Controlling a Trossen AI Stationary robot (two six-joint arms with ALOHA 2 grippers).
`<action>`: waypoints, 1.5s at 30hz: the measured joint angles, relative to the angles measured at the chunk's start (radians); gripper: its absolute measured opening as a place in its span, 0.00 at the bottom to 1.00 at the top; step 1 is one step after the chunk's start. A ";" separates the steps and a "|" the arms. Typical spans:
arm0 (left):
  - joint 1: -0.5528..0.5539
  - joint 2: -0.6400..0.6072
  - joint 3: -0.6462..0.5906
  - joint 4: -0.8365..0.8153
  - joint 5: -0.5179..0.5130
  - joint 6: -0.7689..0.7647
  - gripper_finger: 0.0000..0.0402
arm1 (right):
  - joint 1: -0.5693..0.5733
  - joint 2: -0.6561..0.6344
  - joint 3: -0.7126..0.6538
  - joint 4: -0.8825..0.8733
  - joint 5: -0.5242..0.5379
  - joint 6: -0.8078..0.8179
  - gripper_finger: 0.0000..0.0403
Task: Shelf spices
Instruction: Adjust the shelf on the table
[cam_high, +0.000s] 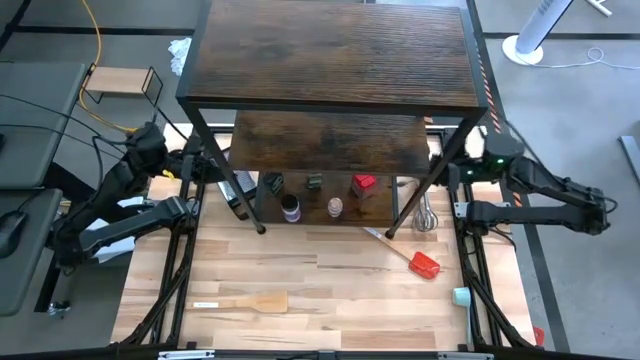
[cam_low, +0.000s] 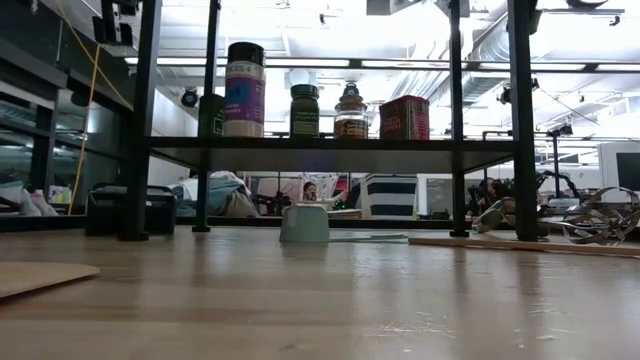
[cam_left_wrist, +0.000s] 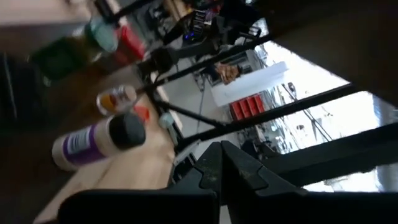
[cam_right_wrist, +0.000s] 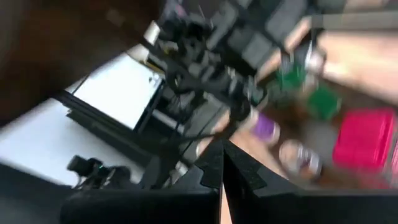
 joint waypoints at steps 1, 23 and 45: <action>0.003 -0.004 0.012 0.004 0.004 0.028 0.00 | 0.000 -0.008 0.018 -0.002 0.023 -0.032 0.00; 0.167 -0.305 0.442 -0.590 0.029 0.124 0.00 | 0.142 0.101 0.303 -0.150 0.162 -0.157 0.00; 0.775 -0.351 0.675 -0.781 0.463 0.099 0.00 | 0.601 0.319 0.797 -0.876 0.179 0.176 0.00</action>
